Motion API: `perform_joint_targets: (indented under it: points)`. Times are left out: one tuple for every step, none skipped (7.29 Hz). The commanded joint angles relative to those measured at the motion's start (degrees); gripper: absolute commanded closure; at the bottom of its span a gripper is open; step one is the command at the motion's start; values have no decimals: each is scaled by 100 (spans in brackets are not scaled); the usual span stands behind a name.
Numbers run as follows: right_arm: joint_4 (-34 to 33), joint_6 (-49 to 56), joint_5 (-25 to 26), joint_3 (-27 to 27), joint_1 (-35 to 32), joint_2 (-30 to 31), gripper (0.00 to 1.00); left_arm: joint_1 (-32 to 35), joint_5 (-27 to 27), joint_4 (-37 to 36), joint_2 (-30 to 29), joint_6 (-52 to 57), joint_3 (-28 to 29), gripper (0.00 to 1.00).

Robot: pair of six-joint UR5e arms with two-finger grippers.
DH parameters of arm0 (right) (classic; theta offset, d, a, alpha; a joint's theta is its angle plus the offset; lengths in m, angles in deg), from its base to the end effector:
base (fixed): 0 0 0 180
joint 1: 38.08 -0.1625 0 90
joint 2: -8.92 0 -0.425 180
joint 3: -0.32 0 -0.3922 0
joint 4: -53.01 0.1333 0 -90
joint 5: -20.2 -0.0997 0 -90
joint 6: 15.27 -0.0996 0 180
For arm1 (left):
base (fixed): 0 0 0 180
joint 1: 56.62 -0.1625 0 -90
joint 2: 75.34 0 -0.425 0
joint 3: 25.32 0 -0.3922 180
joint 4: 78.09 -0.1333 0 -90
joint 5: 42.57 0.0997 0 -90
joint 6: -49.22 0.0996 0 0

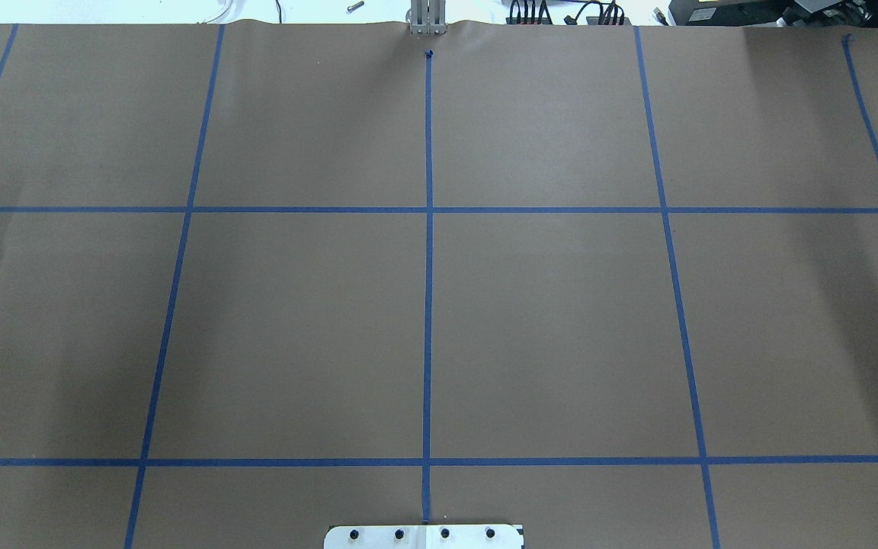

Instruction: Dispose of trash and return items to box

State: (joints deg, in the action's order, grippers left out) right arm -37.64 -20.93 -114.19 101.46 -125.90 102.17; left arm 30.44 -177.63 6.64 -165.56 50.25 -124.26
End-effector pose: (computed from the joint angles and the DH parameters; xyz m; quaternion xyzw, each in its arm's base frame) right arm 0.0456 -0.4743 0.5910 0.0326 -0.3801 0.0042 0.9244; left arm -0.0374 -0.4956 0.5885 0.0250 0.3834 0.0450 0.9221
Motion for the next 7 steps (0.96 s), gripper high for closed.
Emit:
perform_joint_targets:
  points:
    - [-5,12,-8,-25,-7,0,0,30,-11,0,31,-6,-28,2]
    - [-14,21,-43,-16,-7,9,0,22,-63,26,83,-6,-2,2]
    - [-14,55,-44,-8,-7,9,0,13,-64,26,84,-32,-11,2]
    - [-5,73,-26,-7,-7,26,0,4,-55,70,49,-41,7,2]
    - [-5,73,-70,10,-7,61,0,22,-55,105,31,-59,-19,2]
    - [-5,73,-70,10,1,70,0,22,-46,105,22,-68,-11,2]
    - [-5,73,-61,-25,2,53,0,22,-46,105,22,-68,-28,2]
